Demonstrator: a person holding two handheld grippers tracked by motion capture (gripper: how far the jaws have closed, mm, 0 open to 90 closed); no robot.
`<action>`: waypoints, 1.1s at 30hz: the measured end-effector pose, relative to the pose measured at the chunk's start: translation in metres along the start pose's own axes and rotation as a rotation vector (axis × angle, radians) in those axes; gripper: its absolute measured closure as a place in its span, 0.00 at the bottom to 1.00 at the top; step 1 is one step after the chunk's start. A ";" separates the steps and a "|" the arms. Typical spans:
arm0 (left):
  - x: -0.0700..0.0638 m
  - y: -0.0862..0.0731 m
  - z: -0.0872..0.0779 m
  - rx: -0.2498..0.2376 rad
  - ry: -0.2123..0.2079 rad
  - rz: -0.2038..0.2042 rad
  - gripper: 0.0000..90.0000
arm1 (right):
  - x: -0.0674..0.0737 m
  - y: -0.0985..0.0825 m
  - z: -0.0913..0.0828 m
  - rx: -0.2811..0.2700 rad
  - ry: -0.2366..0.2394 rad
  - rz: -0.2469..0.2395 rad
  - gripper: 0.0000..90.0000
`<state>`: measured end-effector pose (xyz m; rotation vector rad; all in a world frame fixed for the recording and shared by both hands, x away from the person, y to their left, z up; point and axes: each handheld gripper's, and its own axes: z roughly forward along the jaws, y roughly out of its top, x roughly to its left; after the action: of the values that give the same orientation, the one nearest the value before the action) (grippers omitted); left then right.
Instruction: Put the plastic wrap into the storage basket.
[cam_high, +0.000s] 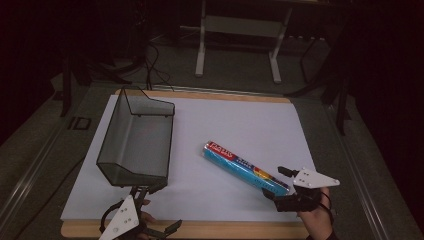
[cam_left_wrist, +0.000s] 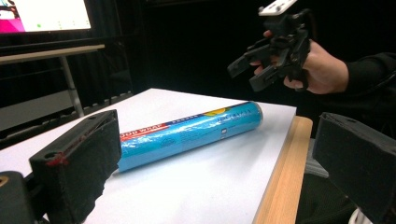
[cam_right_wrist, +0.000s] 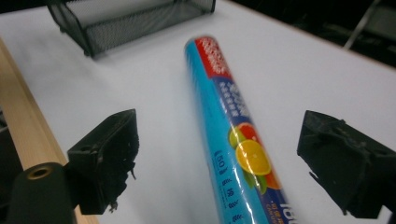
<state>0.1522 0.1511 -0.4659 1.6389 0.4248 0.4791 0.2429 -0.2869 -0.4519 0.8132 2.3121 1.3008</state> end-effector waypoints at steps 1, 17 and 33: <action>0.000 0.000 0.000 -0.002 -0.007 -0.002 0.02 | -0.001 0.001 0.003 0.007 0.006 0.001 0.12; 0.000 0.000 -0.001 -0.007 -0.026 -0.004 0.02 | -0.021 0.011 0.048 0.203 0.093 -0.039 0.15; -0.001 0.000 -0.001 -0.003 -0.034 0.001 0.02 | -0.034 0.033 0.089 0.398 0.150 -0.088 0.18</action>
<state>0.1511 0.1515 -0.4656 1.6422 0.3975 0.4520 0.3289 -0.2372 -0.4670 0.7399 2.7428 0.9029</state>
